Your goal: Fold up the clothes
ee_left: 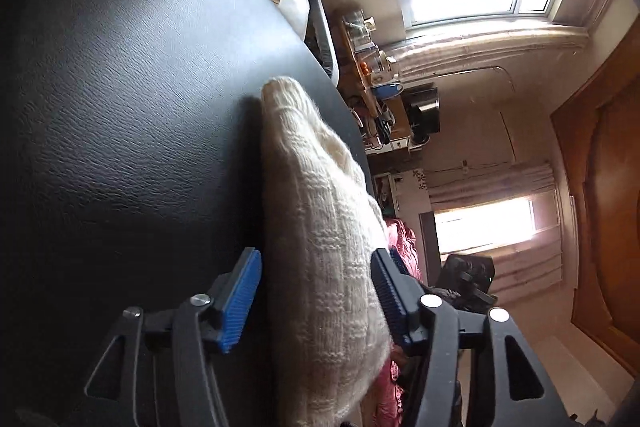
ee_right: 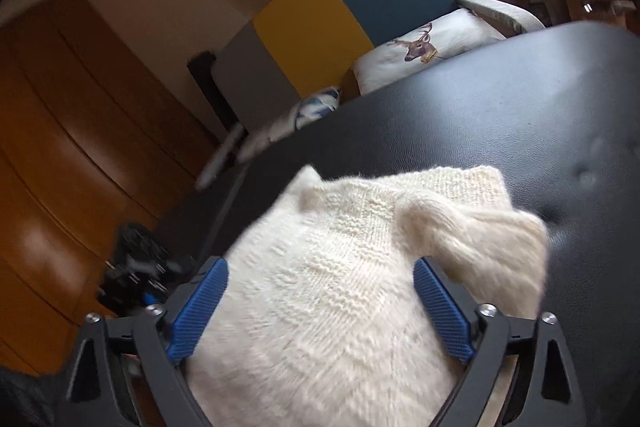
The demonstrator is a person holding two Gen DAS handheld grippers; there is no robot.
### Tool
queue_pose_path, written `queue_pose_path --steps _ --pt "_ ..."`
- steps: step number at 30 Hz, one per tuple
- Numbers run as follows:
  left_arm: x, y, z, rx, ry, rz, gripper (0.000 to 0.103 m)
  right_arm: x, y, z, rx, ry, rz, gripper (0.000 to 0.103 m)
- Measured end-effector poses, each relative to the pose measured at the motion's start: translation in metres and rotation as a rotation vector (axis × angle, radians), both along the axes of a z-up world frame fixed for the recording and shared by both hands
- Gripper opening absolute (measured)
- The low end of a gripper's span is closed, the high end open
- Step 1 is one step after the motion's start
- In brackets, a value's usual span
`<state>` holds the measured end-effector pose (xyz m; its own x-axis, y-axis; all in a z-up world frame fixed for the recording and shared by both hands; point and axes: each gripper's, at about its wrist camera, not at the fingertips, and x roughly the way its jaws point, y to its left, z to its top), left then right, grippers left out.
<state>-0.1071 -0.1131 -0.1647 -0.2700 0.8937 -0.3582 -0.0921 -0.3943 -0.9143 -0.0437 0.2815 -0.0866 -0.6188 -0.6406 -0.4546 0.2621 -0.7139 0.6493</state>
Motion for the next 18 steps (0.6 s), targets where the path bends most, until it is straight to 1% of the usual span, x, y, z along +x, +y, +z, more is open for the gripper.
queue_pose_path --steps 2,4,8,10,12,15,18 --pt "-0.006 0.011 -0.003 0.024 -0.009 -0.020 0.066 0.018 0.025 0.002 -0.096 -0.023 -0.026 0.103" --pt "-0.009 0.022 -0.005 0.004 -0.005 -0.044 0.067 0.034 0.048 -0.006 -0.164 -0.090 -0.044 0.103" --pt "-0.014 0.044 0.001 -0.090 0.038 -0.121 0.068 0.061 0.087 -0.041 -0.225 -0.263 -0.110 0.103" --pt "-0.015 0.051 0.002 -0.123 0.056 -0.156 0.068 0.068 0.094 -0.055 -0.267 -0.302 -0.106 0.103" --pt "-0.015 0.056 0.004 -0.148 0.066 -0.185 0.069 0.065 0.088 -0.060 -0.264 -0.315 -0.067 0.103" --pt "-0.013 0.064 0.009 -0.192 0.083 -0.238 0.071 0.048 0.066 -0.060 -0.200 -0.330 0.005 0.103" --pt "-0.013 0.073 0.011 -0.225 0.091 -0.261 0.075 0.030 0.045 -0.058 -0.184 -0.327 0.078 0.103"
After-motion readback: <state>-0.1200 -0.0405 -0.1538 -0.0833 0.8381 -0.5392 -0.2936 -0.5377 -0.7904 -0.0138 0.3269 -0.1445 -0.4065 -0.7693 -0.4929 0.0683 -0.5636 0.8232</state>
